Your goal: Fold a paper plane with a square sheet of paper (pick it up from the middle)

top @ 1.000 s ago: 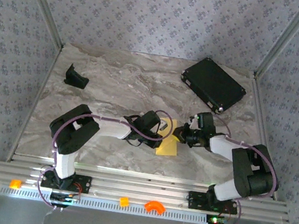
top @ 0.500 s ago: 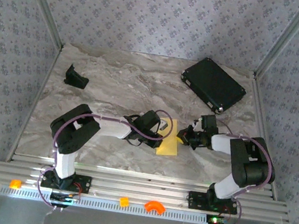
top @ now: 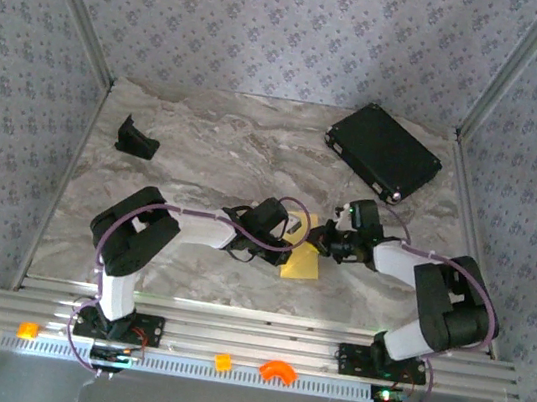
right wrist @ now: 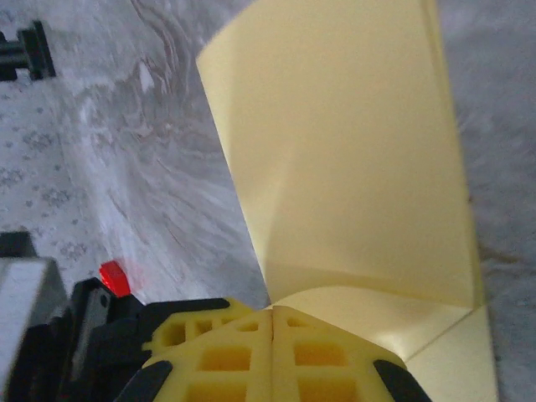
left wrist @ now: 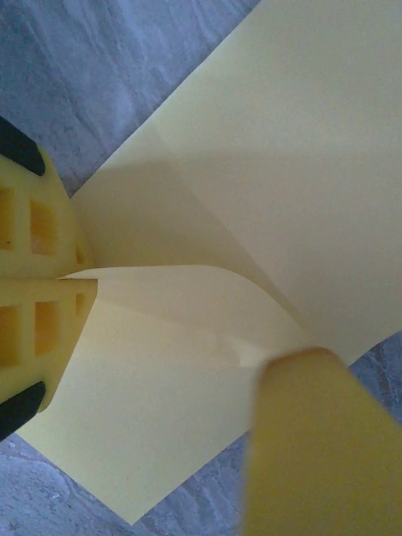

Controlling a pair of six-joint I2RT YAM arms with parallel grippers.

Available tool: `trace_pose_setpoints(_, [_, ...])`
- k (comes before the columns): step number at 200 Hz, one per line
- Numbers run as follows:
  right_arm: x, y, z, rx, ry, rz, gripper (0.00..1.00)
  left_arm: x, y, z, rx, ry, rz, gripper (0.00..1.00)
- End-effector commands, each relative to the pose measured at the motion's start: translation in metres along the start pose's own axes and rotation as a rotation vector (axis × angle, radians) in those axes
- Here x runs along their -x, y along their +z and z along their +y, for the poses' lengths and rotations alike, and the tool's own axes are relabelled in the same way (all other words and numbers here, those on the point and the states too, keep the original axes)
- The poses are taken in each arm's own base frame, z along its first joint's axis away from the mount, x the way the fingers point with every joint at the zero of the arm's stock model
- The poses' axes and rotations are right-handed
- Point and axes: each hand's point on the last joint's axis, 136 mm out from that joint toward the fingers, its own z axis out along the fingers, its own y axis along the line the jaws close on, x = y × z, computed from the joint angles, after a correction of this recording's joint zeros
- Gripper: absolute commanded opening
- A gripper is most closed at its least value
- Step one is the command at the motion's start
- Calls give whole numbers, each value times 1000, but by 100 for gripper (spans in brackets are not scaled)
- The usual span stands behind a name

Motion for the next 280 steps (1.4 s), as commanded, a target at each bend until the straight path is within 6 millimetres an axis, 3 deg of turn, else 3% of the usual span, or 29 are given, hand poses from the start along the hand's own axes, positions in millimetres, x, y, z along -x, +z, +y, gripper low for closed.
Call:
trace_pose_setpoints(1, [-9, 10, -17, -60, 46, 30, 0, -32, 11, 20, 65, -22, 121, 6])
trace_pose_setpoints(39, [-23, 10, -52, -173, 77, 61, 0, -28, 9, 16, 55, -21, 116, 7])
trace_pose_setpoints(71, [-27, 11, -61, -187, 84, 75, 0, -18, 2, 9, 46, -28, 95, 10])
trace_pose_setpoints(110, [-27, 12, -64, -187, 93, 74, 0, 0, -18, 4, 73, -53, 53, 26])
trace_pose_setpoints(133, [-27, 12, -65, -187, 94, 72, 0, 13, -37, 6, 88, -99, -9, 42])
trace_pose_setpoints(150, [-26, 11, -65, -184, 96, 69, 0, 21, -51, 0, 76, -113, -49, 46])
trace_pose_setpoints(166, [-26, 11, -65, -183, 97, 64, 0, 27, -56, -14, 18, -119, -59, 42])
trace_pose_setpoints(185, [-26, 11, -65, -182, 98, 67, 0, 28, -53, -35, -97, -117, -23, 26])
trace_pose_setpoints(207, [-26, 11, -65, -179, 98, 66, 0, 25, -44, -53, -199, -122, 39, 14])
trace_pose_setpoints(236, [-27, 11, -67, -184, 103, 67, 0, 24, -34, -67, -288, -147, 92, 10])
trace_pose_setpoints(280, [-27, 11, -66, -177, 102, 69, 0, 18, -14, -65, -306, -183, 150, 9])
